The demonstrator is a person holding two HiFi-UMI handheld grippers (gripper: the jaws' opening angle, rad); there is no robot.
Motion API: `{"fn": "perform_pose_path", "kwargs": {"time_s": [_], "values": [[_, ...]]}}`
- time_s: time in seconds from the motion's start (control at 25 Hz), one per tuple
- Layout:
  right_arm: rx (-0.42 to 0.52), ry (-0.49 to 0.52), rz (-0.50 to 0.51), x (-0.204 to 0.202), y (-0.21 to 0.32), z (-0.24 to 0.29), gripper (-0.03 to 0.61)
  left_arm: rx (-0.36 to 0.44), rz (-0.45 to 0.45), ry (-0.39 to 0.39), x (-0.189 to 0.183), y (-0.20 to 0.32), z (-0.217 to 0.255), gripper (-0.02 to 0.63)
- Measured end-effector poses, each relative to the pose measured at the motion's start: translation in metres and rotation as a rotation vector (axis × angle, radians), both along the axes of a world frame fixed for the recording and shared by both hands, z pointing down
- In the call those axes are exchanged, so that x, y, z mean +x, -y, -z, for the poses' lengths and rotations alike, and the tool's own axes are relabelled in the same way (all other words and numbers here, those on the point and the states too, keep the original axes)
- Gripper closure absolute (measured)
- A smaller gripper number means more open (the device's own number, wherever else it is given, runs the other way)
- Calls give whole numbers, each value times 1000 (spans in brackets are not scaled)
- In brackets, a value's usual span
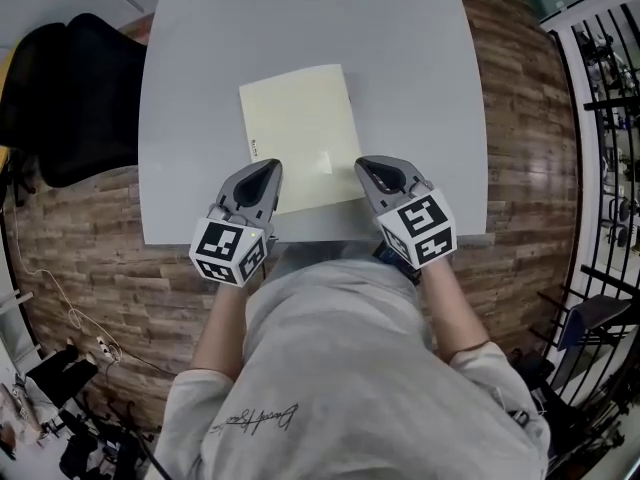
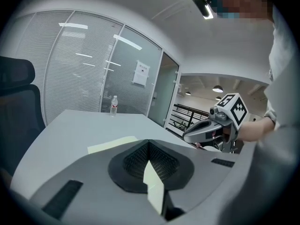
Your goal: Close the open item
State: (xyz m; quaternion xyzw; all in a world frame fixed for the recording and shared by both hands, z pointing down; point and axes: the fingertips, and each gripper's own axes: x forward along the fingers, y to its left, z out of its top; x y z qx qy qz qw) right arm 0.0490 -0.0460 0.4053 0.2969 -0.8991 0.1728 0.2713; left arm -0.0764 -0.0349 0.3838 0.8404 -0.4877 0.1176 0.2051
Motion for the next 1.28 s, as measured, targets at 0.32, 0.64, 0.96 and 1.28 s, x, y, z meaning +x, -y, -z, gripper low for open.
{"fn": "perform_pose_path", "kwargs": {"time_s": [0.32,0.64,0.96,1.28], "values": [[8,27,6,8,-8,11,565,28,7,1,10,-3,15,606],[20,40,16,2,-4,16,566,39,22,7,5,-6,20,606],[19,39,20,0,-7,14,566,39,18,-16,6,-10,21,606],[28,41,32,-3,-9,18,566,45,23,-12,3,-13,23,606]]}}
